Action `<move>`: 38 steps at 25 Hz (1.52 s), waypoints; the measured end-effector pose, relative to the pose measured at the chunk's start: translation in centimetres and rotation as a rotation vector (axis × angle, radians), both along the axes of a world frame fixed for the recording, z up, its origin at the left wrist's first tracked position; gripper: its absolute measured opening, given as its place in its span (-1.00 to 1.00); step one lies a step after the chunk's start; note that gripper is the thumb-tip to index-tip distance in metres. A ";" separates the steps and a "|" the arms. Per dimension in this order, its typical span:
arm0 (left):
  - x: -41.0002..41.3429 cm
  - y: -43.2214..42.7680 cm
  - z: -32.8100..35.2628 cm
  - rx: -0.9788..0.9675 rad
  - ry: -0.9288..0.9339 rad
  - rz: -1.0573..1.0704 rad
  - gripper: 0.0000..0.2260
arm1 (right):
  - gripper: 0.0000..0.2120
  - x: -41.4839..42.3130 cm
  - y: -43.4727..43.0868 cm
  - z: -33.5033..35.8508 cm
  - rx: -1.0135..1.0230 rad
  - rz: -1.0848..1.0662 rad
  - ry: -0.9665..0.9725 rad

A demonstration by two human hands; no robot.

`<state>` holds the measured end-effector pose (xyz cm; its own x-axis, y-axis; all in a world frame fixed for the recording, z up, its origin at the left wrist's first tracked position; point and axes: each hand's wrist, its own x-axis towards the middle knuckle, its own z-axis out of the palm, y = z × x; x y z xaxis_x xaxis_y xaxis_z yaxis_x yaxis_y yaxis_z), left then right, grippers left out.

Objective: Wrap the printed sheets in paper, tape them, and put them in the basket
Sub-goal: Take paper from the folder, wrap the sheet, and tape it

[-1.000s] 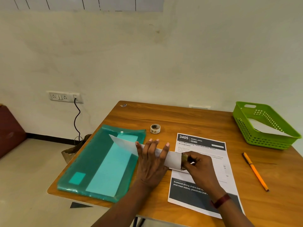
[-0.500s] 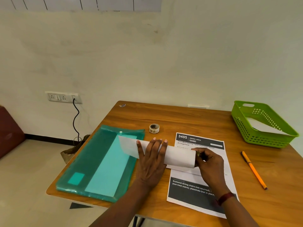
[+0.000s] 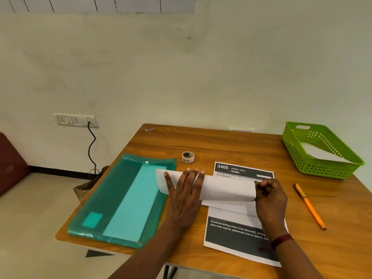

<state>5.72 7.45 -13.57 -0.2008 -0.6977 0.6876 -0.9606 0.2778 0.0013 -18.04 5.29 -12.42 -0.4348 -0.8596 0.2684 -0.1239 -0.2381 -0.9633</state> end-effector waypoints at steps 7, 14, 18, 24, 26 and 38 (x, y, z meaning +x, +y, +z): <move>0.0 0.0 0.1 0.005 -0.012 -0.027 -0.27 | -0.62 -1.2 0.1 -0.4 0.029 0.021 -0.007; -0.1 -0.1 0.2 0.037 -0.046 -0.016 -0.17 | -0.72 -0.4 1.4 -0.2 0.018 0.085 0.154; -0.2 0.0 0.4 0.033 -0.073 0.010 -0.15 | -0.74 0.0 1.7 -0.6 0.015 0.106 0.187; -0.1 0.0 0.3 0.015 -0.017 0.036 -0.23 | -0.88 -0.9 2.4 1.0 -0.196 -0.166 0.381; -0.1 0.0 0.2 0.011 -0.023 0.048 -0.25 | -0.90 -2.3 2.2 0.9 -0.193 -0.205 0.602; -0.1 -0.8 0.3 0.012 0.037 0.104 -0.23 | -0.50 -3.4 1.4 -1.9 0.122 0.104 1.366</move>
<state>5.60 6.62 -13.30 -0.1017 -0.7214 0.6850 -0.9835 0.1766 0.0401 -21.45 6.67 -14.29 0.1781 -0.9204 0.3482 -0.9678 -0.2277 -0.1069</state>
